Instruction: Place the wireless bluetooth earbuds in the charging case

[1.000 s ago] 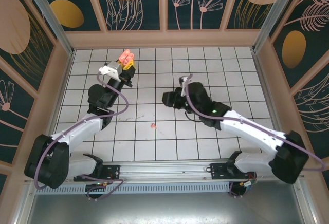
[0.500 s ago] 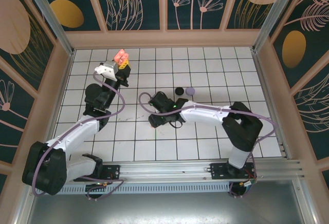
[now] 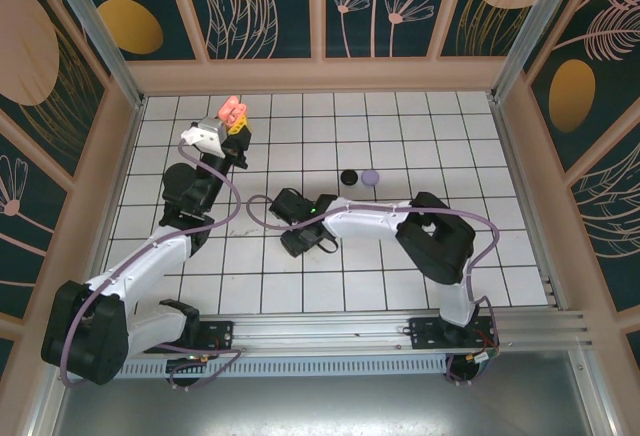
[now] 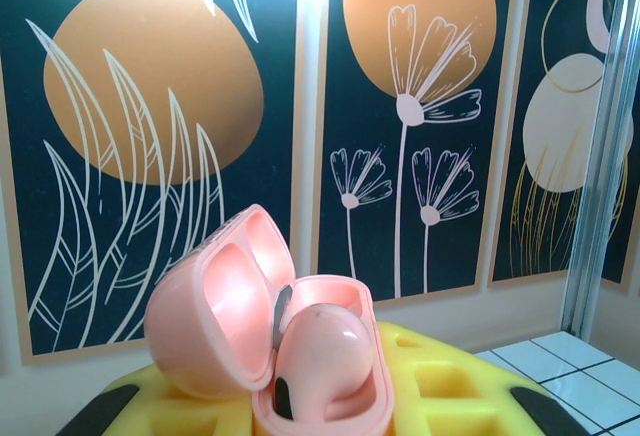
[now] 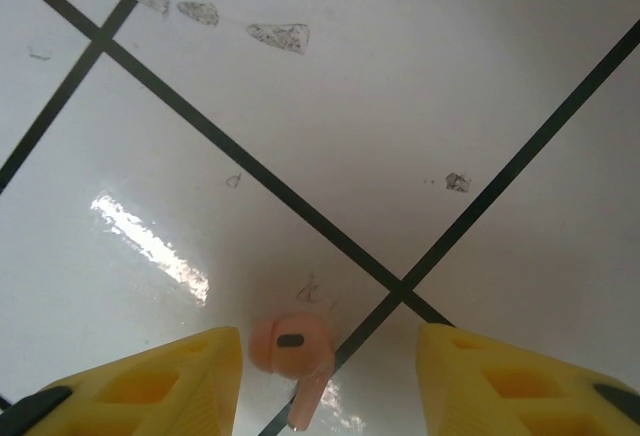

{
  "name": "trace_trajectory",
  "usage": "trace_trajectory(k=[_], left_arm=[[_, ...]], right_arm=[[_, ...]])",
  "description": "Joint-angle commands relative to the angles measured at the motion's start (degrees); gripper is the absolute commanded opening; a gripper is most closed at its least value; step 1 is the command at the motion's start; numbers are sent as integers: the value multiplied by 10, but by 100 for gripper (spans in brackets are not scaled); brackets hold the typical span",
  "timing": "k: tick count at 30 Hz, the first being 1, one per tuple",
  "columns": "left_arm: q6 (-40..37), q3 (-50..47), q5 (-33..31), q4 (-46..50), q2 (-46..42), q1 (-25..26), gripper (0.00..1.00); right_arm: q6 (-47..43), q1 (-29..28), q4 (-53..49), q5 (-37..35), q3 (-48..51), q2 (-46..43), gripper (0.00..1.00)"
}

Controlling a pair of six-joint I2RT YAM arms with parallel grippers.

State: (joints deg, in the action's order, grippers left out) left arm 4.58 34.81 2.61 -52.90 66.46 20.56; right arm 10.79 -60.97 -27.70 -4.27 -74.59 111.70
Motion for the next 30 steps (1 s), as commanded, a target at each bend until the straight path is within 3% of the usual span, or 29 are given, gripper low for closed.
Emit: trace_trajectory(k=[1, 21, 30], left_arm=[[-10, 3, -3, -6, -12, -5, 0], [-11, 2, -1, -11, -6, -5, 0], [-9, 0, 0, -11, -8, -5, 0]], right_arm=[[-10, -5, -22, -13, -23, 13, 49], [-5, -19, -31, -10, -34, 39, 47], [2, -19, -28, -20, -38, 52, 41]])
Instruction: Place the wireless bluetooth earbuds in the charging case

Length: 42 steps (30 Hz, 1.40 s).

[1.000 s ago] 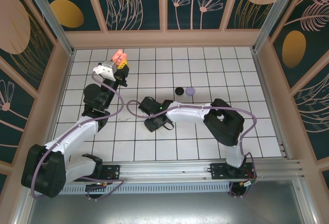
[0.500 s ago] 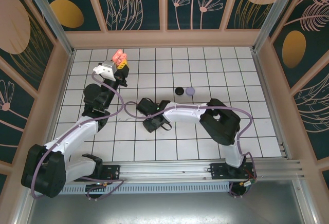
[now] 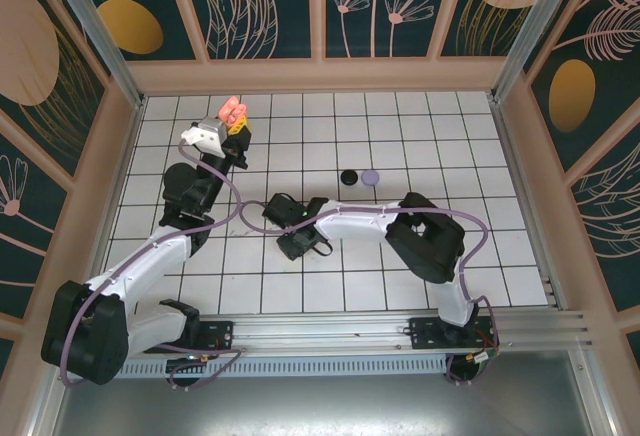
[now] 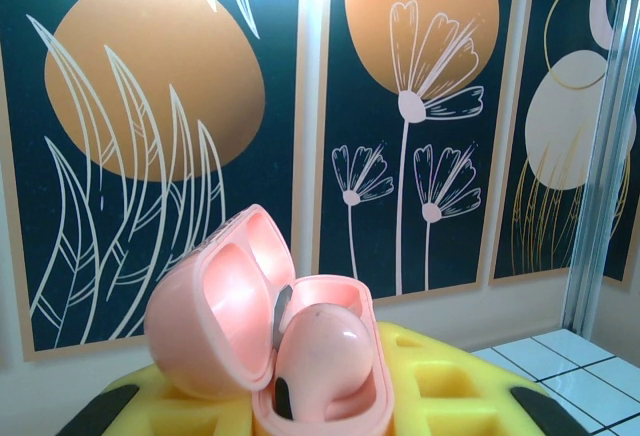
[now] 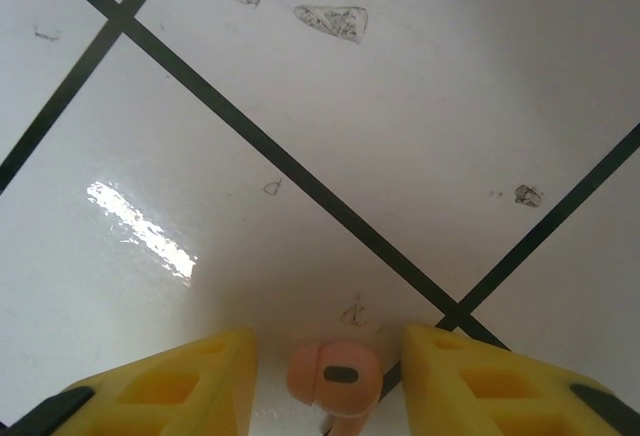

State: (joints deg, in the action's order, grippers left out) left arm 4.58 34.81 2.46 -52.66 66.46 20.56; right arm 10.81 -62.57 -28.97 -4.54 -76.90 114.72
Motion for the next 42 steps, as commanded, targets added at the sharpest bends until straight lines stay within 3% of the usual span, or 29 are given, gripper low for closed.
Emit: trace_trajectory(k=[1, 10, 22, 31, 42], left_arm=[[-10, -1, 2, -14, -8, -5, 0], [-8, 3, 8, -13, -7, -5, 0], [-1, 11, 28, -8, -6, -5, 0], [8, 26, 73, 3, -8, -5, 0], [10, 29, 190, 7, 3, -5, 0]], right_arm=[[2, -3, -16, -18, -15, 23, 40], [7, 1, -12, -17, 0, 19, 29], [20, 17, 14, -21, 33, -39, 24], [39, 46, 51, -47, 69, -143, 22], [23, 124, 103, -44, 45, -329, 21]])
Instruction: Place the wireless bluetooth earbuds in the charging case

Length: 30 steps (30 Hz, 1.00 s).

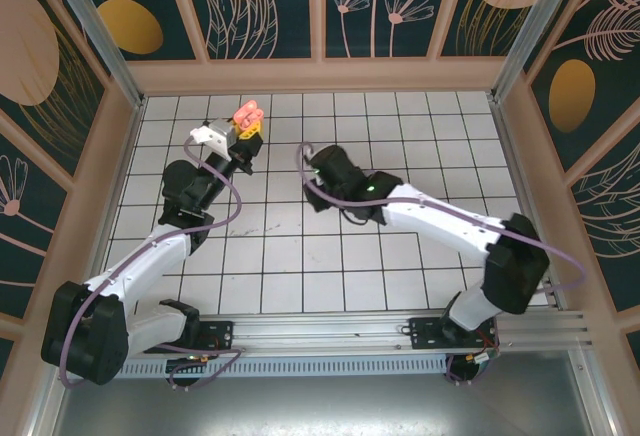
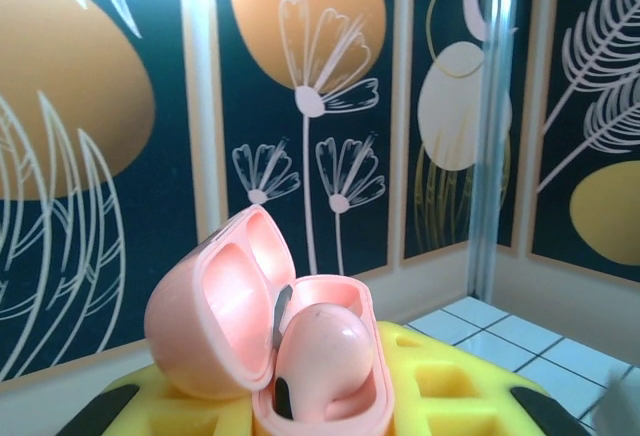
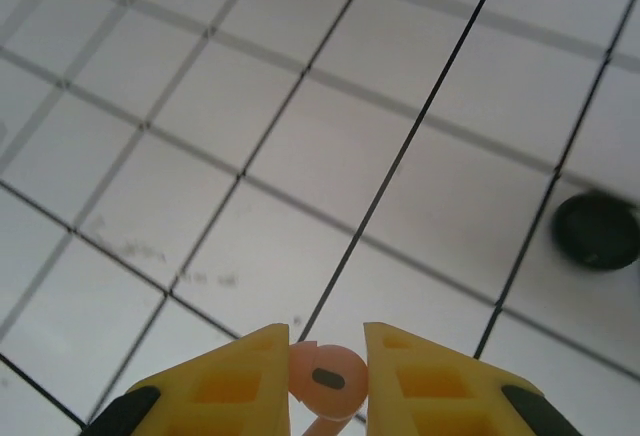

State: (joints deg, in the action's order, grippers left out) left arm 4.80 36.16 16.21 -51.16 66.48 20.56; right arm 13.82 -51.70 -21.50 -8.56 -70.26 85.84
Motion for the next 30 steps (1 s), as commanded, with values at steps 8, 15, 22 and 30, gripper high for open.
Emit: trace_trajectory(k=[8, 15, 22, 30], left_arm=[[29, -12, 177, -52, 32, -3, 0], [17, -11, 253, -61, 71, 17, 0], [-11, 54, 251, -9, 124, 52, 0], [9, 108, 231, -19, 162, 61, 0]], right_arm=[[-54, 53, 83, 24, -95, -94, 21], [-99, 63, 164, 75, -104, -104, 21], [-132, 68, 230, 127, -68, -106, 21], [-153, 86, 277, 135, -15, -119, 20]])
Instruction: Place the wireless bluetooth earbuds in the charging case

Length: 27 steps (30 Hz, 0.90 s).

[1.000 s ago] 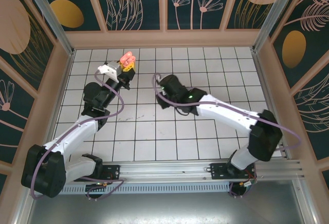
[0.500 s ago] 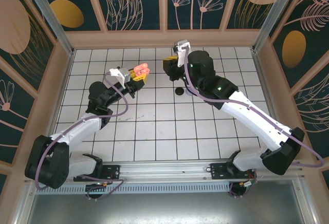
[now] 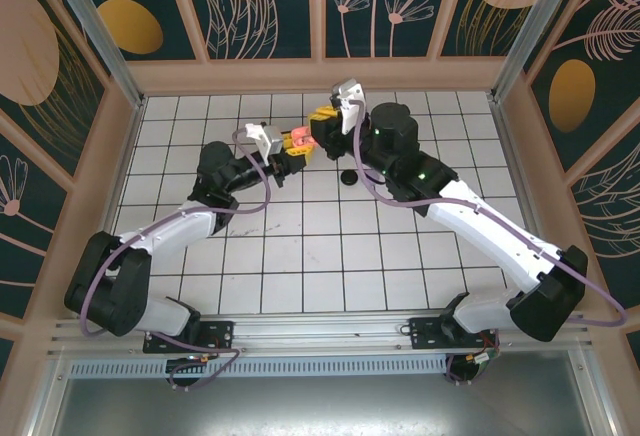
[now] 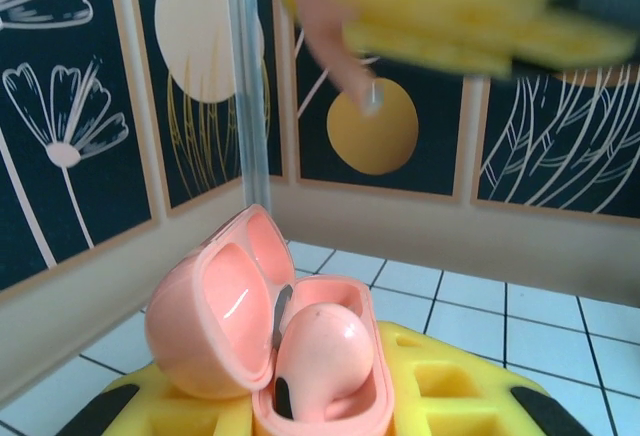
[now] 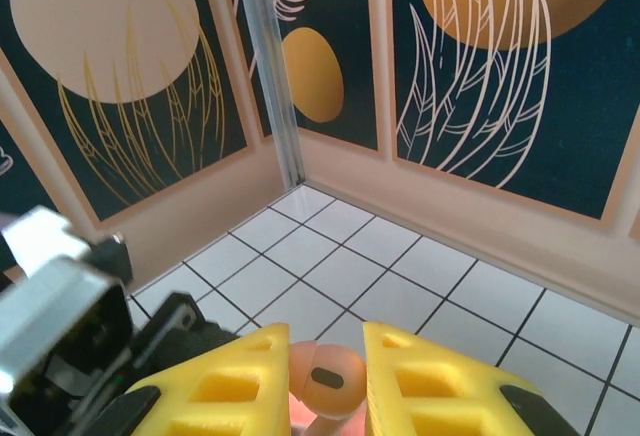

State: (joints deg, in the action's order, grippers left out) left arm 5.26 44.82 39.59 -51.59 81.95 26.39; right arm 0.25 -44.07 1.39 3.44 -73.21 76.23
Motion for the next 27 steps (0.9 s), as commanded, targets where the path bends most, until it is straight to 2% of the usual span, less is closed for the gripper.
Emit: trace_trajectory(k=[1, 14, 27], left_arm=[[4, 21, -3, -16, 8, 2, 0], [-1, 18, -10, -27, 3, 2, 0], [4, 19, 1, -40, -4, 2, 0]], right_arm=[[-15, 12, 52, 16, 19, -25, 20], [13, 21, 63, 47, 37, -21, 19], [23, 22, 71, 46, 41, -4, 18]])
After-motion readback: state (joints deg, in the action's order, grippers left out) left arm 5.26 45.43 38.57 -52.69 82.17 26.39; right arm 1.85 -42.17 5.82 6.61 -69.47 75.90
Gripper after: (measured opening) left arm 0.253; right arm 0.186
